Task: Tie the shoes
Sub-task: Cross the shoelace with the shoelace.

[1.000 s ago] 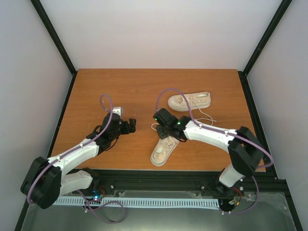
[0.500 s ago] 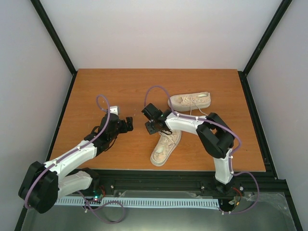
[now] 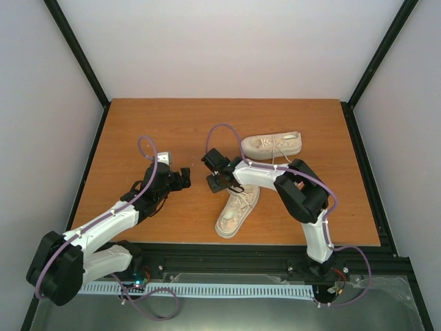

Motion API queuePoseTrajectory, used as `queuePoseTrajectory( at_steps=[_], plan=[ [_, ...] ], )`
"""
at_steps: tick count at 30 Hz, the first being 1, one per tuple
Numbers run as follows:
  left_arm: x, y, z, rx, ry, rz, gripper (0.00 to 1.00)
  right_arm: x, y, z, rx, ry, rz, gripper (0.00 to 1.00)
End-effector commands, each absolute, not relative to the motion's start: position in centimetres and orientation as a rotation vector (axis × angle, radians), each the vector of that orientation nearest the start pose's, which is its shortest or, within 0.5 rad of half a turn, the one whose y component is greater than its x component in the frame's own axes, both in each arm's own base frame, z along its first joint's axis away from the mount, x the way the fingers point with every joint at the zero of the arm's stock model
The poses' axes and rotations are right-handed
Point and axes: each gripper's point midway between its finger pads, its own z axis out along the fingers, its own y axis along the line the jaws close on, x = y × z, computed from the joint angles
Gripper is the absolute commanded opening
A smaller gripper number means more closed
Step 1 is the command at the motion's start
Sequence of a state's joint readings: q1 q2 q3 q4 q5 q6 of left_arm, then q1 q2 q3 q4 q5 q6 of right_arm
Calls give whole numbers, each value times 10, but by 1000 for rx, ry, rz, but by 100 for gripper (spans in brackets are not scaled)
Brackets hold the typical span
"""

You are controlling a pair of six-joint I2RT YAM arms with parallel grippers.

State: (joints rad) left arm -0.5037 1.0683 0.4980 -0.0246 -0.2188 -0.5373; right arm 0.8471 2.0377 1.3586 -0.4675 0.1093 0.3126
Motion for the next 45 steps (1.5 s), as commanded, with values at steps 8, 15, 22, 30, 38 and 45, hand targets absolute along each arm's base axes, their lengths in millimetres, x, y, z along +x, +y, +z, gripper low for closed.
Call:
queuePoseTrajectory(
  at_steps=[8,15,22,30,38,45],
  plan=[
    [311,-145,144,-54,2124,-458,100,331,286,123,-398,2392,136,3],
    [300,-211,143,223,2140,-773,100,289,211,134,-198,2372,60,3],
    [276,-275,142,503,2138,-904,99,246,154,105,34,2388,84,3],
    [286,-302,126,348,2303,-1003,95,229,107,110,166,2333,-35,3],
    [288,-318,92,247,2455,-1081,84,225,122,95,136,2358,92,3],
    [289,-324,71,194,2551,-1092,71,220,131,80,121,2394,158,3]
  ],
)
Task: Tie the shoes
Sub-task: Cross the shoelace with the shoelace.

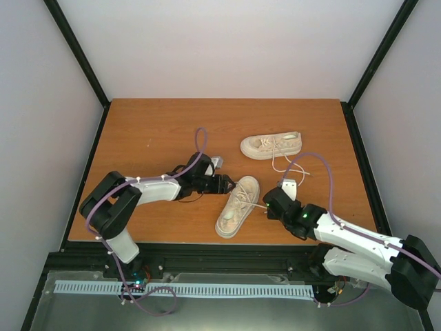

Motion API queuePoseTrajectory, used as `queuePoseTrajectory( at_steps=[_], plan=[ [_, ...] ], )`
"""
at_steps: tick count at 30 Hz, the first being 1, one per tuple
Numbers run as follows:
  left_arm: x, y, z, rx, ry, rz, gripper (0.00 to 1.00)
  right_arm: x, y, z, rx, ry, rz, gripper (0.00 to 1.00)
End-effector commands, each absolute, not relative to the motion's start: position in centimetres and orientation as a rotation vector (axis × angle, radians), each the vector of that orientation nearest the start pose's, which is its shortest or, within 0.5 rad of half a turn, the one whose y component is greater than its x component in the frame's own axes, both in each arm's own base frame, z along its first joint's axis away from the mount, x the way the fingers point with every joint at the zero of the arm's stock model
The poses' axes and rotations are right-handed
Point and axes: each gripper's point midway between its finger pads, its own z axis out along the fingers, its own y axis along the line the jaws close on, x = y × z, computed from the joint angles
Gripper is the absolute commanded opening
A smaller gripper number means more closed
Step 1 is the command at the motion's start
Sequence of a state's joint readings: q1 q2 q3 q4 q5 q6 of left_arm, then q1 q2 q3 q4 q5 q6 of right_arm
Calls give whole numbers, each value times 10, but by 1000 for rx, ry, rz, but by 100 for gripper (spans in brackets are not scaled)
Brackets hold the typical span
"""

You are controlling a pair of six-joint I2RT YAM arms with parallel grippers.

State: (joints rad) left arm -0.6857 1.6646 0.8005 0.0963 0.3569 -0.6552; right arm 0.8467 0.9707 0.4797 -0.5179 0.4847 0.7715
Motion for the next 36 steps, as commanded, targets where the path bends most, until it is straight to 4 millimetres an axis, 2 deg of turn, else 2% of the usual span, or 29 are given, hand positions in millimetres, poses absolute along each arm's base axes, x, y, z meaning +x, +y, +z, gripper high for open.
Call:
queuePoseTrajectory(
  at_steps=[1,4,8,10,11,13,16,20,21,25,30,32,36],
  plan=[
    [288,-325,68,189,2561,-1097,71,221,130,80,118,2392,155,3],
    [288,-330,62,177,2579,-1127,68,222,130,83,111,2379,152,3],
    [290,-336,57,170,2590,-1162,56,223,130,89,109,2361,162,3],
    [292,-337,58,173,2579,-1157,44,224,131,93,105,2351,177,3],
    [293,-336,61,178,2566,-1150,34,225,134,96,96,2344,191,3],
    [297,-334,67,181,2533,-1130,21,227,139,101,77,2333,219,3],
    [301,-328,81,181,2450,-1109,6,232,148,110,51,2314,251,3],
    [302,-314,103,182,2331,-1073,2,245,164,130,2,2272,271,3],
    [301,-311,109,188,2297,-1072,1,251,170,140,-10,2255,272,3],
    [290,-302,128,249,2194,-1083,1,274,191,160,-78,2224,263,3],
    [275,-286,150,310,2092,-1061,1,297,250,172,-279,2239,414,3],
    [270,-281,160,334,2055,-1048,1,303,273,171,-372,2262,451,3],
    [259,-277,178,416,2002,-1044,1,316,301,170,-445,2271,493,3]
  ],
)
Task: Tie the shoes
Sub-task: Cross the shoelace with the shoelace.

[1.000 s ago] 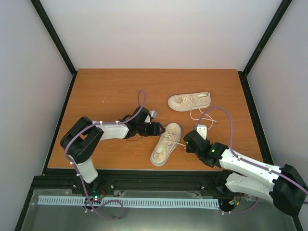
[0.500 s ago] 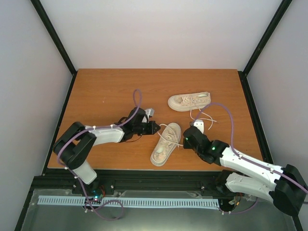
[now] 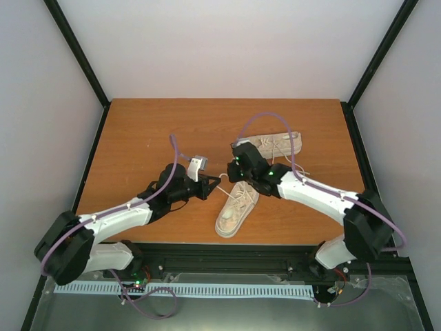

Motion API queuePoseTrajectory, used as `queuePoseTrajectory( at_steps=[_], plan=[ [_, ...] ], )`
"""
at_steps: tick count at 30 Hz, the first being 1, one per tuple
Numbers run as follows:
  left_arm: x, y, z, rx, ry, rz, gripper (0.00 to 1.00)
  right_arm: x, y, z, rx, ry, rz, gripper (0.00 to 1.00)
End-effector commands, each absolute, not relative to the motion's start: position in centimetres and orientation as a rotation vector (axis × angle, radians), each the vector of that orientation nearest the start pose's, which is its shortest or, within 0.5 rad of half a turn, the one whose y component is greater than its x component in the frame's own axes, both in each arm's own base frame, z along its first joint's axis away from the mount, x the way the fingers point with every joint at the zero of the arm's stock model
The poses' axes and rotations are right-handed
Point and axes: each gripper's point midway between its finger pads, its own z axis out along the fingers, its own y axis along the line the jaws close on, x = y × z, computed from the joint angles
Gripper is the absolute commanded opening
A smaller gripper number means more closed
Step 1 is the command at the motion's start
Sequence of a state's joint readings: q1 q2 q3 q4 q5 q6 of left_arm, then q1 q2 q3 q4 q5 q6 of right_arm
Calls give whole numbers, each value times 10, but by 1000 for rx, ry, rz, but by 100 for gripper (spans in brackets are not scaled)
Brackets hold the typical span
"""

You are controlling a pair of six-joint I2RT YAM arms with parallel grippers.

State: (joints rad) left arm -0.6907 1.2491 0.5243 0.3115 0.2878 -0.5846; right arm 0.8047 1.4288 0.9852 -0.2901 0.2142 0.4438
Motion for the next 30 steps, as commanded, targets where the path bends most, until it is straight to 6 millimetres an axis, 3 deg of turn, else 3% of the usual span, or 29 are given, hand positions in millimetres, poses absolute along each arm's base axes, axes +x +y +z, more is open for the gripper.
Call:
queuePoseTrajectory(
  at_steps=[1,9,14,18,21,24,25,28,30],
  plan=[
    [257,-278,181,432,1991,-1048,1,320,310,175,-460,2257,516,3],
    [246,-282,204,496,1919,-1110,1,340,355,182,-542,2252,623,3],
    [242,-293,212,539,1902,-1183,1,345,367,189,-574,2235,652,3],
    [248,-303,203,571,1944,-1183,1,347,366,189,-591,2243,652,5],
    [257,-310,197,575,1968,-1182,1,355,345,180,-492,2290,608,17],
    [264,-319,192,574,1984,-1195,1,364,303,172,-338,2321,613,42],
    [266,-321,190,573,1991,-1196,1,361,288,164,-303,2337,600,50],
    [268,-328,191,608,1983,-1209,1,352,252,168,-232,2314,573,70],
    [270,-331,191,631,1976,-1206,1,339,232,171,-187,2294,566,77]
  ],
)
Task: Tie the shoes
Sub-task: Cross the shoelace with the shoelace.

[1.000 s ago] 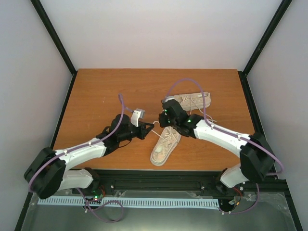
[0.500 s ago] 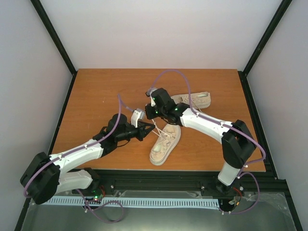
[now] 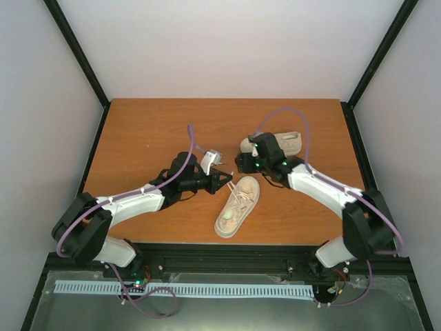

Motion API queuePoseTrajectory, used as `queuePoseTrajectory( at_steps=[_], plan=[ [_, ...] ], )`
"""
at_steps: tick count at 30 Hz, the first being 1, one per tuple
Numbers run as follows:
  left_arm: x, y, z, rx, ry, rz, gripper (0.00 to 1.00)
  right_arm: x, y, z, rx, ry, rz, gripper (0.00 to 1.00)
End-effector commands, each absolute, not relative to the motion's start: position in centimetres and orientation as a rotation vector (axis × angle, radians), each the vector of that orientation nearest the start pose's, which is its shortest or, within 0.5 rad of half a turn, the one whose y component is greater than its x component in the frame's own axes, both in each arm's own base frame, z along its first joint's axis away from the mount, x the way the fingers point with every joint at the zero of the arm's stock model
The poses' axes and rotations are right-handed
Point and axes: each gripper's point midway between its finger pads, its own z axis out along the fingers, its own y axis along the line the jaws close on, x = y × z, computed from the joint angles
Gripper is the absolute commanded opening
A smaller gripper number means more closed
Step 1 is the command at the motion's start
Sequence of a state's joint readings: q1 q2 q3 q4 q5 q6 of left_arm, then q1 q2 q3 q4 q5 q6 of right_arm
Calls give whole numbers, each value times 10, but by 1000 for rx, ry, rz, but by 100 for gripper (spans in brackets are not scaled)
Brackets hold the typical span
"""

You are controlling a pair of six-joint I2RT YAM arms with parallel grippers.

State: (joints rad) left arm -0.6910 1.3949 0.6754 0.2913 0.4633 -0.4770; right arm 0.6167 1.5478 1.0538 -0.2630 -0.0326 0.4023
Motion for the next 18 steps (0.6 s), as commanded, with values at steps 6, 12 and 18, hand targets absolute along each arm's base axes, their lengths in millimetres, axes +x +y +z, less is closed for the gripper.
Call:
queuePoseTrajectory(
  at_steps=[6,12,18],
  plan=[
    [259,-331,192,701,1925,-1231,1,293,207,187,-265,2090,660,78],
    [247,-330,197,764,1896,-1259,1,265,218,166,-423,1959,788,62],
    [241,-334,192,796,1905,-1300,1,261,234,155,-542,1897,825,51]
  ],
)
